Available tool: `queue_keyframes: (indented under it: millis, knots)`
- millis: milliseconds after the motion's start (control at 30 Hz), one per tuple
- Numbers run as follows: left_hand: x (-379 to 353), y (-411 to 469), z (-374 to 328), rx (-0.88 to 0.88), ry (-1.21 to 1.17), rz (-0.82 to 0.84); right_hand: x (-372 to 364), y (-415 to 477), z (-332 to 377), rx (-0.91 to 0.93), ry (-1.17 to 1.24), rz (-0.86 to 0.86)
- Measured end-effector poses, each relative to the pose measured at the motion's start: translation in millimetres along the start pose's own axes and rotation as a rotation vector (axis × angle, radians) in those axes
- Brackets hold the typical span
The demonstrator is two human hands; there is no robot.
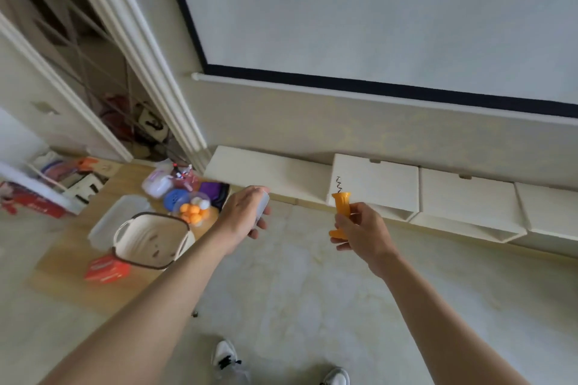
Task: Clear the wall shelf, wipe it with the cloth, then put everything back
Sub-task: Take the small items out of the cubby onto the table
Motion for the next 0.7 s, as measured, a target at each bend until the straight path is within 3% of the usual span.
queue_keyframes:
  millis: [400,700]
  knots:
    - [226,33,158,0.213,-0.177,-0.171,-260,14,11,-0.113,-0.181,0.237]
    - [332,22,312,0.340,-0.058,-0.391,-446,15,-47,-0.245,-0.374,0.481]
Point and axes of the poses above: each hand's wrist, its own y-axis towards the middle knuckle, its own x-axis out of the back of the hand, z = x × y, the point moved 1 cm from there along y, towards the middle knuckle, and after that the axes turned 1 degree about y, right-handed, at the moved point
